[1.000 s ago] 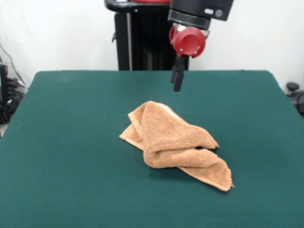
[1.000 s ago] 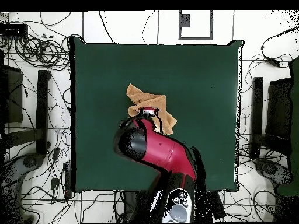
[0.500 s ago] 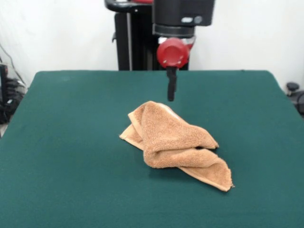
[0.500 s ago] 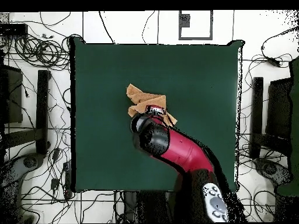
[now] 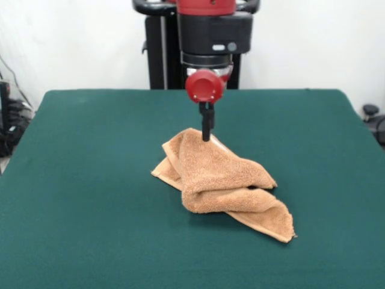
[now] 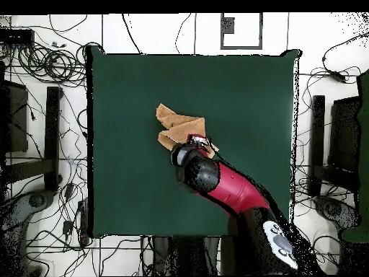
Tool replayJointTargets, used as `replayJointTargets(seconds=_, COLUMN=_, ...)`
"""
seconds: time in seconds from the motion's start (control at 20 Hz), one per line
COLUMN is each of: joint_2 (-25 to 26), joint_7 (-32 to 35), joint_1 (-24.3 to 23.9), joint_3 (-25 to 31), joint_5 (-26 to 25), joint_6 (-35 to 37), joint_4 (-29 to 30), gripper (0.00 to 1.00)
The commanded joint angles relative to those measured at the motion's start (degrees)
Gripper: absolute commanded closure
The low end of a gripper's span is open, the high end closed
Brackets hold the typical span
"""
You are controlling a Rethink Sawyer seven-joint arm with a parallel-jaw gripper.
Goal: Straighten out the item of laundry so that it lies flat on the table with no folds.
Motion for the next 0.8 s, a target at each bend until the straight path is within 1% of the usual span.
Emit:
replayJointTargets(seconds=0.05, joint_2=3.12, joint_7=2.66, joint_1=5.78, joint_3=3.61, joint_5=-1.67, joint_6=-0.79, joint_4=1.81, gripper=0.00)
replayJointTargets(seconds=0.15, joint_2=3.42, joint_7=3.74, joint_1=9.05, joint_3=0.58, joint_5=-0.88, joint_6=-0.25, joint_4=0.63, gripper=0.00)
replayJointTargets(seconds=0.3, joint_2=4.82, joint_7=4.83, joint_1=12.18, joint_3=-1.99, joint_5=0.10, joint_6=-1.08, joint_4=-0.69, gripper=0.00)
replayJointTargets(seconds=0.65, joint_2=8.57, joint_7=5.46, joint_1=15.49, joint_3=-4.69, joint_5=0.99, joint_6=-4.55, joint_4=-2.67, gripper=0.00)
replayJointTargets(seconds=0.75, joint_2=8.78, joint_7=5.19, joint_1=16.18, joint_3=-6.16, joint_5=0.88, joint_6=-4.21, joint_4=-2.99, gripper=0.00)
replayJointTargets(seconds=0.8, joint_2=7.94, joint_7=4.98, joint_1=16.32, joint_3=-6.88, joint_5=0.83, joint_6=-3.12, joint_4=-2.76, gripper=0.00)
